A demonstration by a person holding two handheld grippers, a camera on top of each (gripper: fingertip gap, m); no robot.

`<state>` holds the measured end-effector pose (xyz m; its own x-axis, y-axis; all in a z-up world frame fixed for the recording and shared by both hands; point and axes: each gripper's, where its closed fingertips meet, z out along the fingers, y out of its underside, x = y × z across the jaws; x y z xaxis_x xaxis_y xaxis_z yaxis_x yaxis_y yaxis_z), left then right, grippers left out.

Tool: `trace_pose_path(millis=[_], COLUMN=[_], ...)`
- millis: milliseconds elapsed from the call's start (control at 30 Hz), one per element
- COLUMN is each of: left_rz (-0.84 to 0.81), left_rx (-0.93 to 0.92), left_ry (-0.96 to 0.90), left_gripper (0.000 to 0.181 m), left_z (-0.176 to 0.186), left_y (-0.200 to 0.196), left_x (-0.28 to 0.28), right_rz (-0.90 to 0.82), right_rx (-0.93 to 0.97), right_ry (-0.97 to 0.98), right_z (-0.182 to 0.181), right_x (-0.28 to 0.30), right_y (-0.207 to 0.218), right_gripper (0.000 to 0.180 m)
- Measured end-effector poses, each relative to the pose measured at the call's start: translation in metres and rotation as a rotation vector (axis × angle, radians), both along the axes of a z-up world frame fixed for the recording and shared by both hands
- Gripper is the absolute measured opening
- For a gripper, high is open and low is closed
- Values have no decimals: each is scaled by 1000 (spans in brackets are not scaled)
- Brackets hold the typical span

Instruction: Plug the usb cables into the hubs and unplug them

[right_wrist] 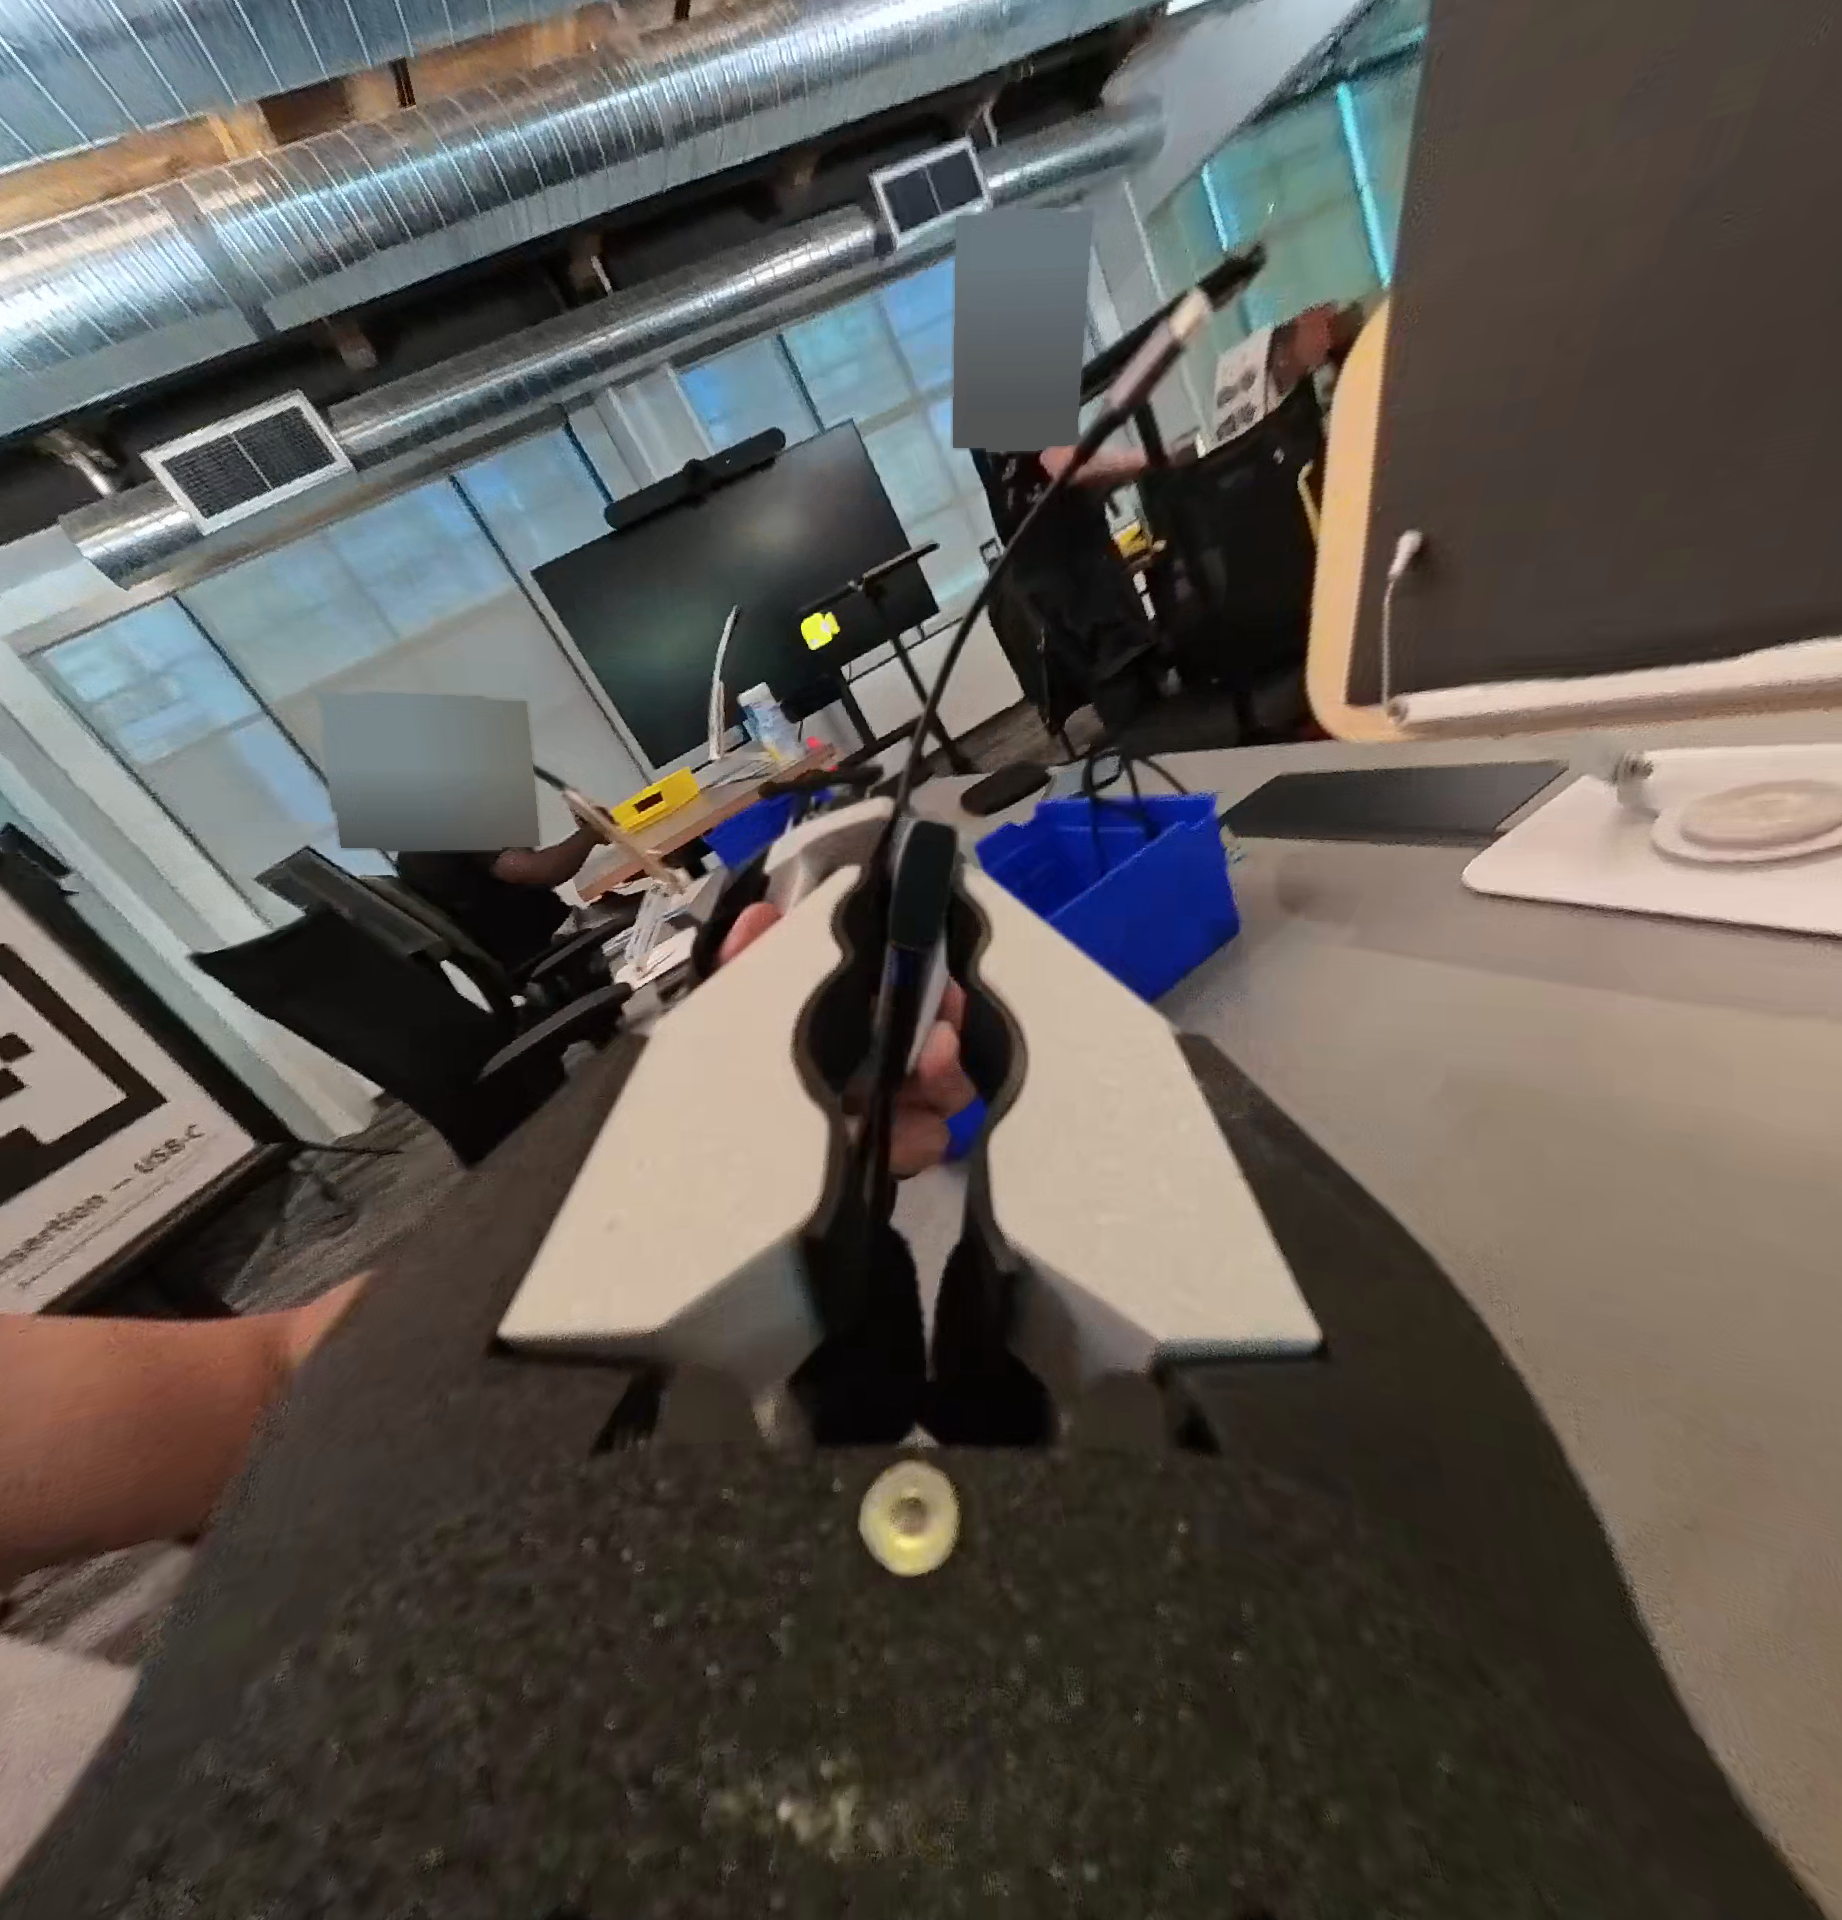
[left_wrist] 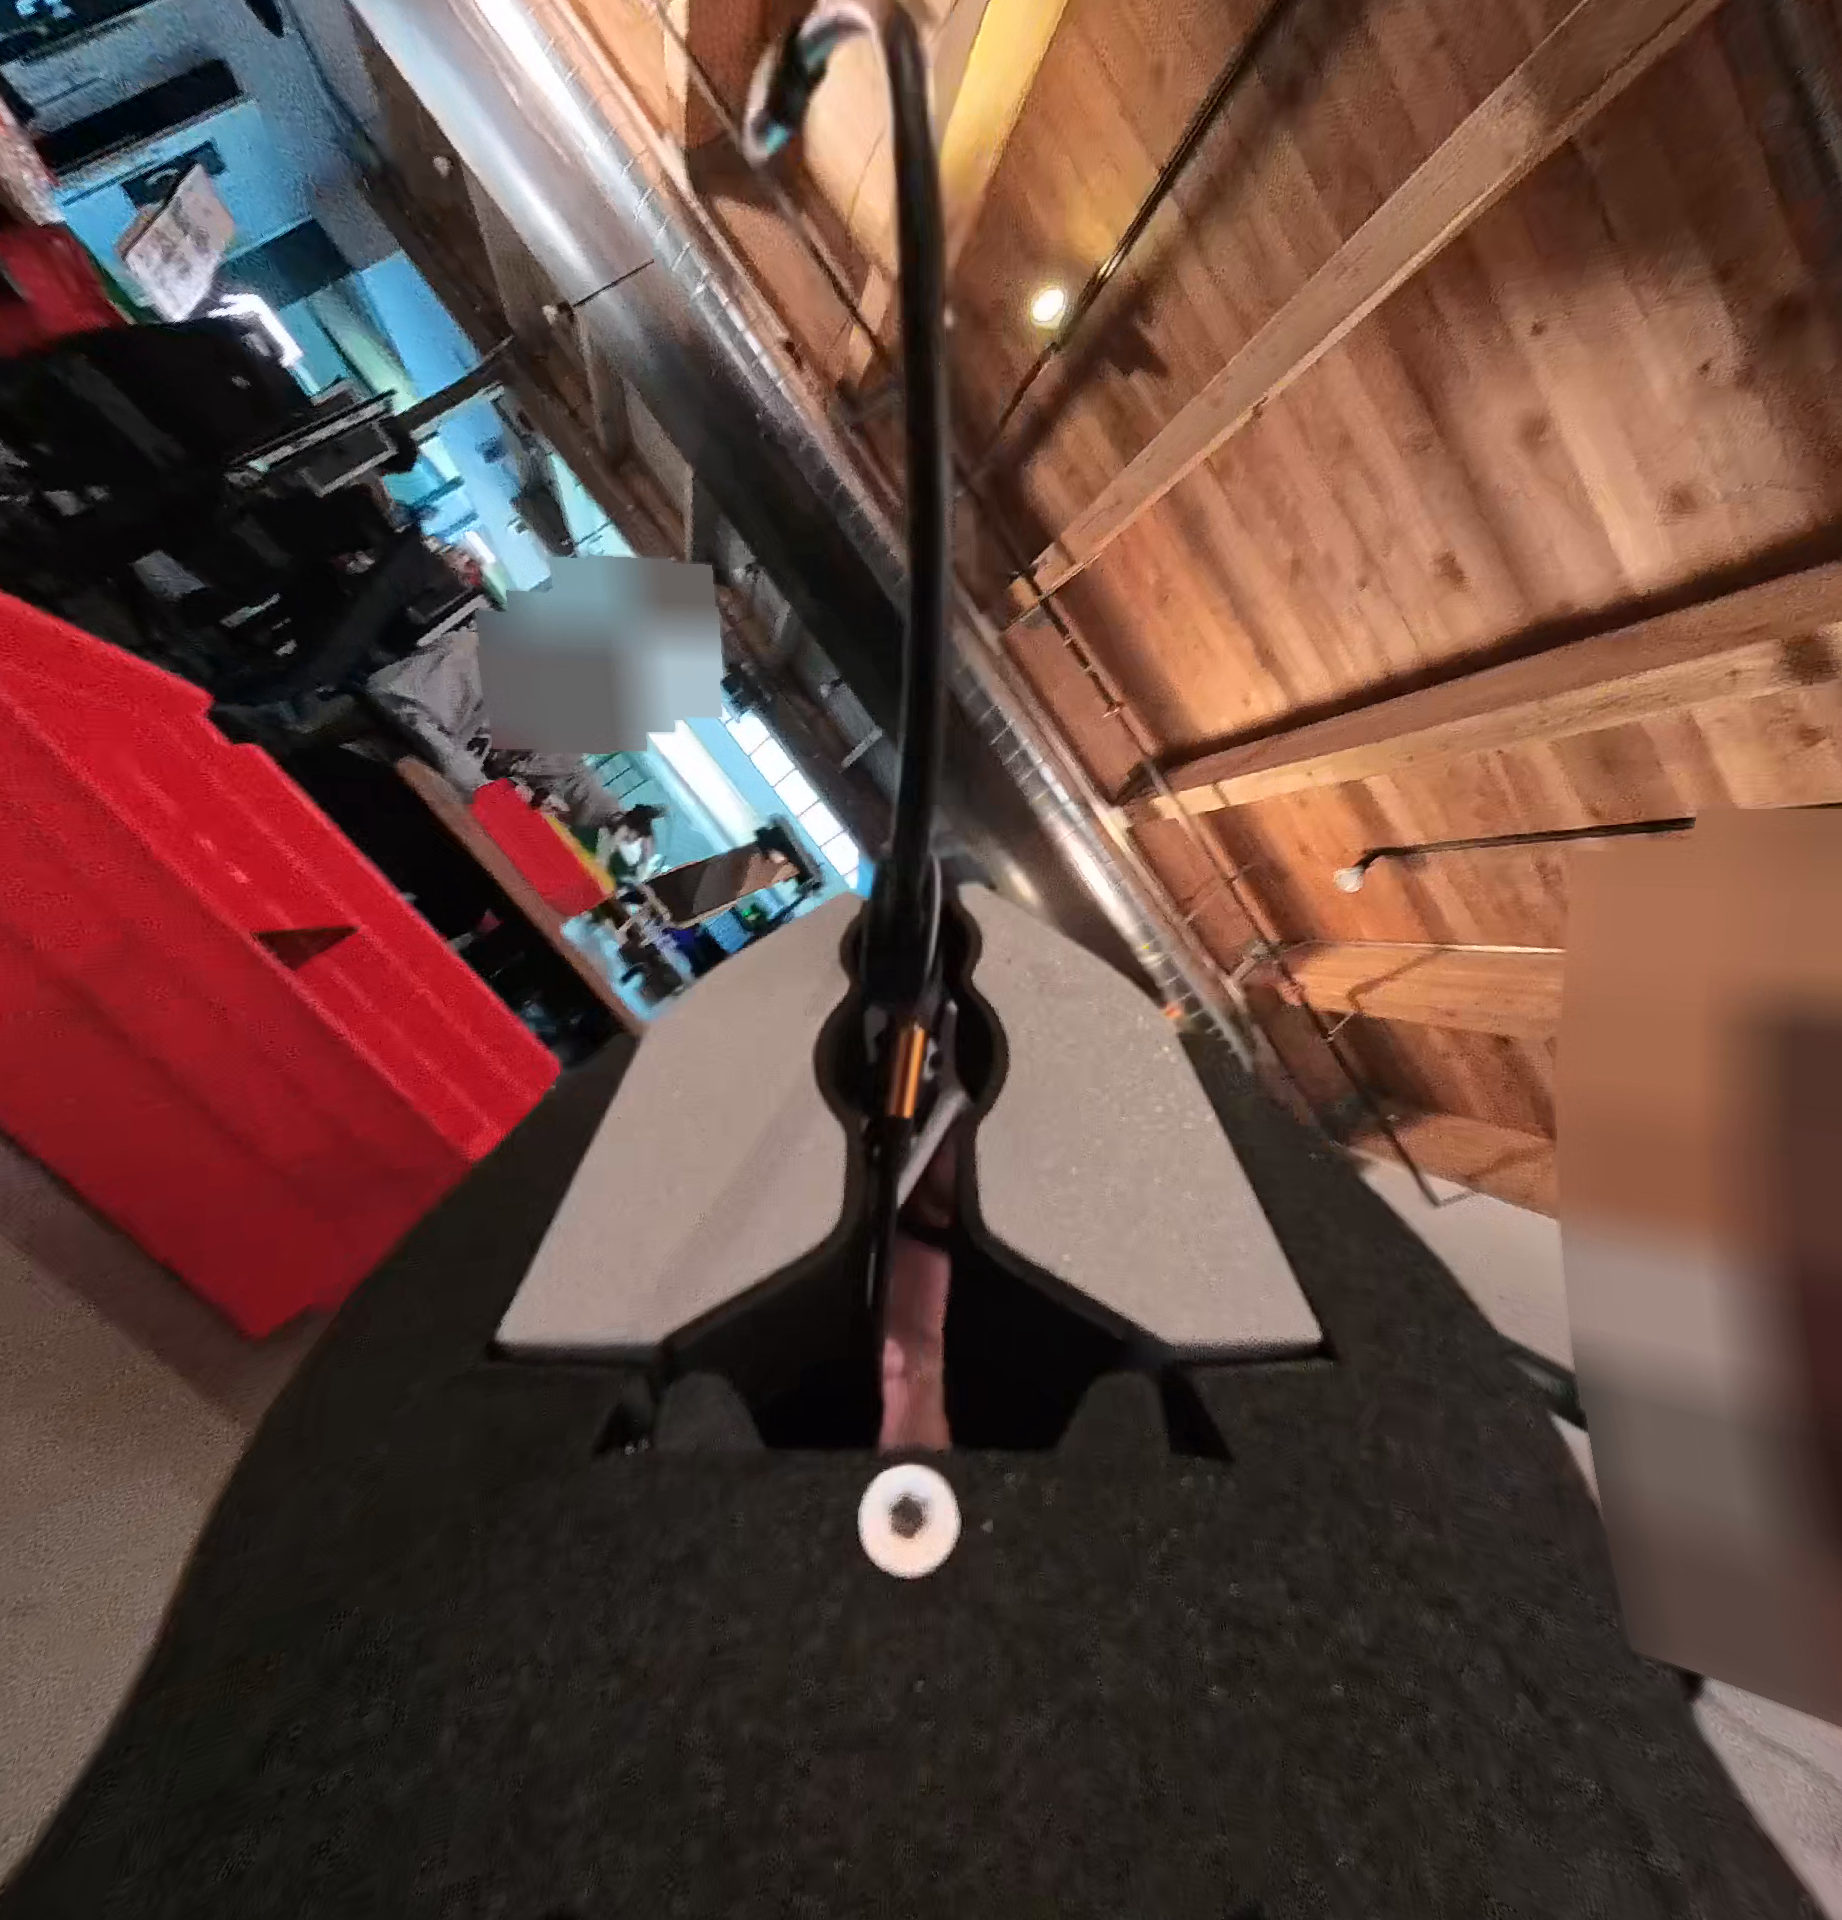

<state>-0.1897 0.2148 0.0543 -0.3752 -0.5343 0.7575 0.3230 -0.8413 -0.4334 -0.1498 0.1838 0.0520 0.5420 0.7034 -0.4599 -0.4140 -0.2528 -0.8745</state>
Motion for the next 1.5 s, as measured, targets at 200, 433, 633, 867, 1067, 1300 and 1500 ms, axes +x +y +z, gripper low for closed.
trace_pose_path(millis=[200,433,633,867,1067,1300,1500], left_rz=[95,322,222,268,382,392,378], left_rx=[534,1401,1416,1066,590,403,488], left_ry=[600,1158,1356,1292,1096,936,980], left_gripper=[31,39,49,20,20,20,20], left_z=[-69,-53,-97,-113,-123,-121,-124], left_y=[-41,-39,-14,-4,30,27,14], left_x=[-9,-18,3,4,-12,-13,-3], right_rz=[10,201,263,40,-110,-115,-176], right_rx=[-187,-382,-390,-200,20,-231,-152], right_ry=[104,165,79,-230,-398,-235,-201], right_z=[-24,-57,-64,-71,-58,-107,-86], right_x=[24,-6,-37,-29,-41,-64,-52], right_y=[20,21,11,16,-16,12,26], right_gripper=[8,8,8,11,11,22,18])
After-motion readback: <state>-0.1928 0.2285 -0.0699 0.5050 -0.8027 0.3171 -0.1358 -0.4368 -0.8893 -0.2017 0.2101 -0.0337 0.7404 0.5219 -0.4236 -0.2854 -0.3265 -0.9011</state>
